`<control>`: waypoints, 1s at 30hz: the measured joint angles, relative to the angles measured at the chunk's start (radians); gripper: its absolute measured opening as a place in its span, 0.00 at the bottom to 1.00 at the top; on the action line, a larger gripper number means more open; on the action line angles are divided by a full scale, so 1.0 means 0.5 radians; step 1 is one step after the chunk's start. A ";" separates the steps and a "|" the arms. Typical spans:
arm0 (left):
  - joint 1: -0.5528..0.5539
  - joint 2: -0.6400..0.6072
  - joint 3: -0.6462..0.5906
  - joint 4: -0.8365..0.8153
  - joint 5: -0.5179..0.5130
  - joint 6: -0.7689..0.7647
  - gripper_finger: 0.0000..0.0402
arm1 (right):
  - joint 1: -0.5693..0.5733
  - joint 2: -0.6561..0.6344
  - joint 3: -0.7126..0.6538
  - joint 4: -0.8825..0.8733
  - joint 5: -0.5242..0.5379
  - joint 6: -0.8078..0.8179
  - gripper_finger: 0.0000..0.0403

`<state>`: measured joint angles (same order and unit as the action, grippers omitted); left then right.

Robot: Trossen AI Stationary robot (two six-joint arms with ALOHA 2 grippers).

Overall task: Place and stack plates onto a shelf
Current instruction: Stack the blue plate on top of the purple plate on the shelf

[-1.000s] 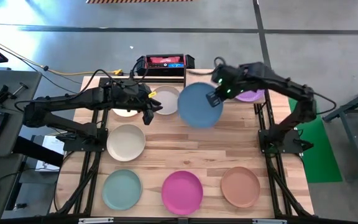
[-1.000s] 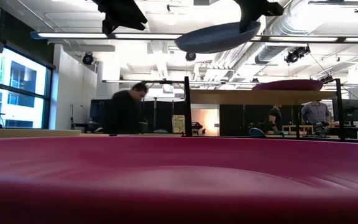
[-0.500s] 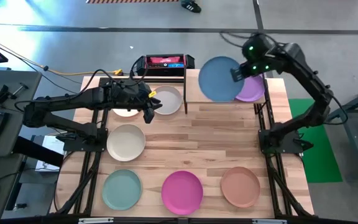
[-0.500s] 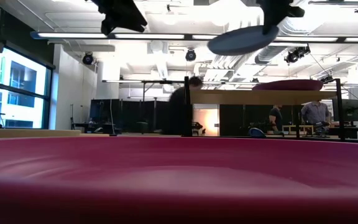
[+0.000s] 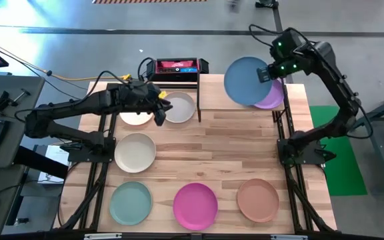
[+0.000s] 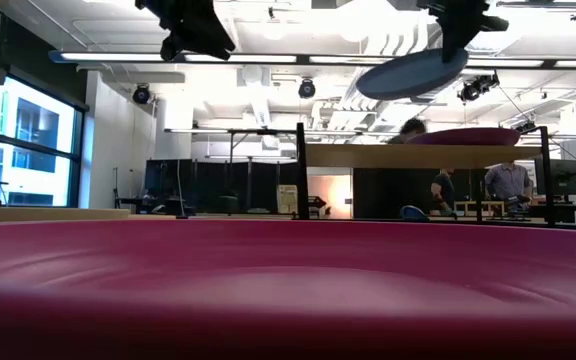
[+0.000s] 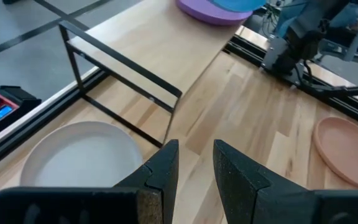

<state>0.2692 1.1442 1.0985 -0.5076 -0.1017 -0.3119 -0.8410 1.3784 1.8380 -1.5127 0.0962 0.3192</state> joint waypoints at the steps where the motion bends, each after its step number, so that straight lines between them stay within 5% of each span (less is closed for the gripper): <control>1: 0.009 0.000 0.000 0.000 0.000 0.000 0.22 | 0.000 -0.035 -0.054 0.026 0.000 0.008 0.00; 11: 0.077 0.000 0.000 0.000 0.025 0.001 0.22 | -0.059 -0.699 -0.928 0.422 -0.107 0.375 0.00; 21: 0.095 0.000 0.000 0.000 0.027 0.001 0.22 | -0.285 -1.119 -1.254 0.468 -0.035 0.648 0.00; 30: 0.095 0.000 0.000 0.000 0.027 0.001 0.22 | -0.473 -1.205 -1.493 0.664 0.000 0.833 0.00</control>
<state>0.3168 1.1442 1.0985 -0.5076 -0.0883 -0.3112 -1.0773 0.7757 1.0915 -1.1805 0.0963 0.7357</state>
